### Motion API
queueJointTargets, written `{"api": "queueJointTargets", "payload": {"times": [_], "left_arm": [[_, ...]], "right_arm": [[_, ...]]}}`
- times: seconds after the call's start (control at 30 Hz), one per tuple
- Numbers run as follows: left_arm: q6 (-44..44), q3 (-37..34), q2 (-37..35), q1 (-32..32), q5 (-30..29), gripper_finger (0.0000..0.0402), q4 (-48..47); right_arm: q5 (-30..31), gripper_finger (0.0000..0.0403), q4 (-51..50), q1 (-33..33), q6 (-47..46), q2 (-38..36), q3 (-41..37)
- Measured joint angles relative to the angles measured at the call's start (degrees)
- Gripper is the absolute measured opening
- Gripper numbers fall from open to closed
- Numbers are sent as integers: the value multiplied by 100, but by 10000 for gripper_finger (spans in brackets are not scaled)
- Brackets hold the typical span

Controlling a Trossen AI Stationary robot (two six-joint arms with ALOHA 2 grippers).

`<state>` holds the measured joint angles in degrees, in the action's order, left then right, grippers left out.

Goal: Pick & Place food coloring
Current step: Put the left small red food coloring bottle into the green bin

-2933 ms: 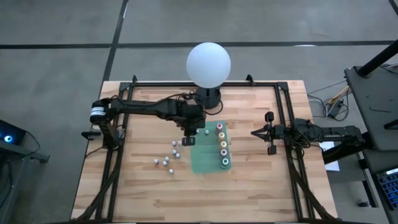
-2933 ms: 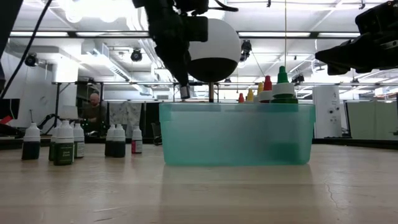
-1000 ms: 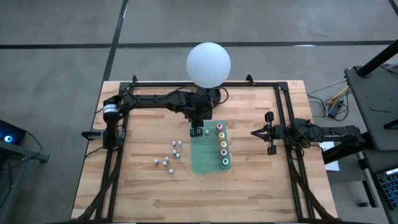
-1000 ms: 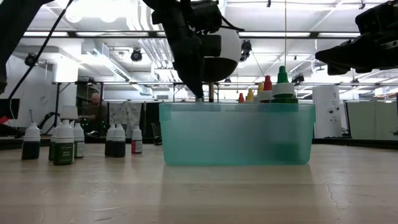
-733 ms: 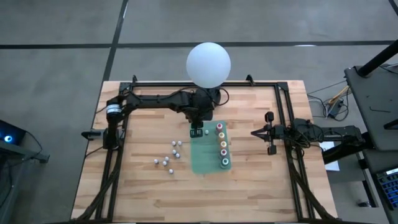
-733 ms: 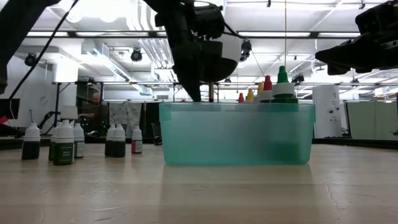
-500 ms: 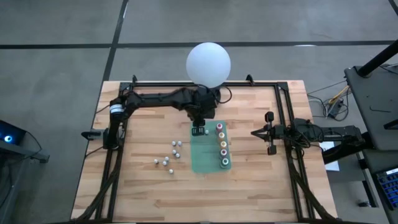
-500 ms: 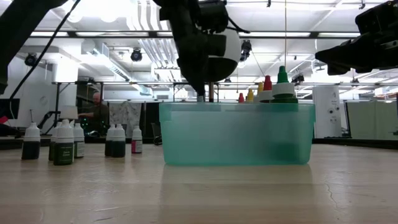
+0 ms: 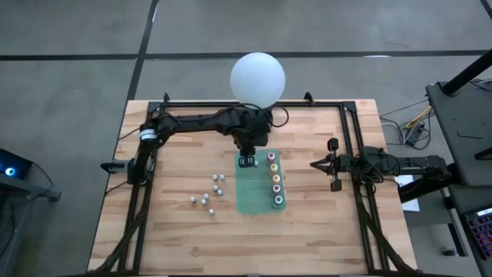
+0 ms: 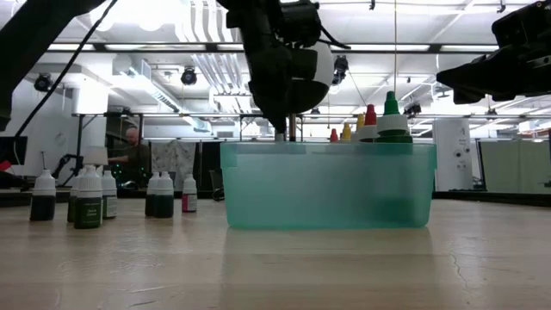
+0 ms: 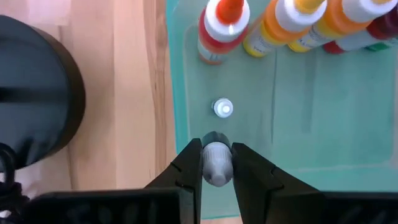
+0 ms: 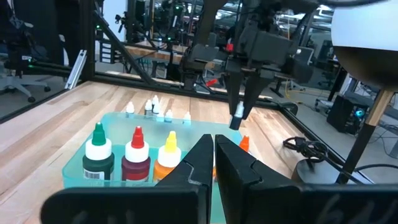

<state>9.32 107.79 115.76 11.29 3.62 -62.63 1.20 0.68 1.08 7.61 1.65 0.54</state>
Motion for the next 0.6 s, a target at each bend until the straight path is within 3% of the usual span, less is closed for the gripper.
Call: {"api": "queueJointTargets", "payload": {"times": [0.6], "left_arm": [[13,-518,9,-28,79,44,528]], "right_arm": [[0,9,0,2,-4,0,1]]}}
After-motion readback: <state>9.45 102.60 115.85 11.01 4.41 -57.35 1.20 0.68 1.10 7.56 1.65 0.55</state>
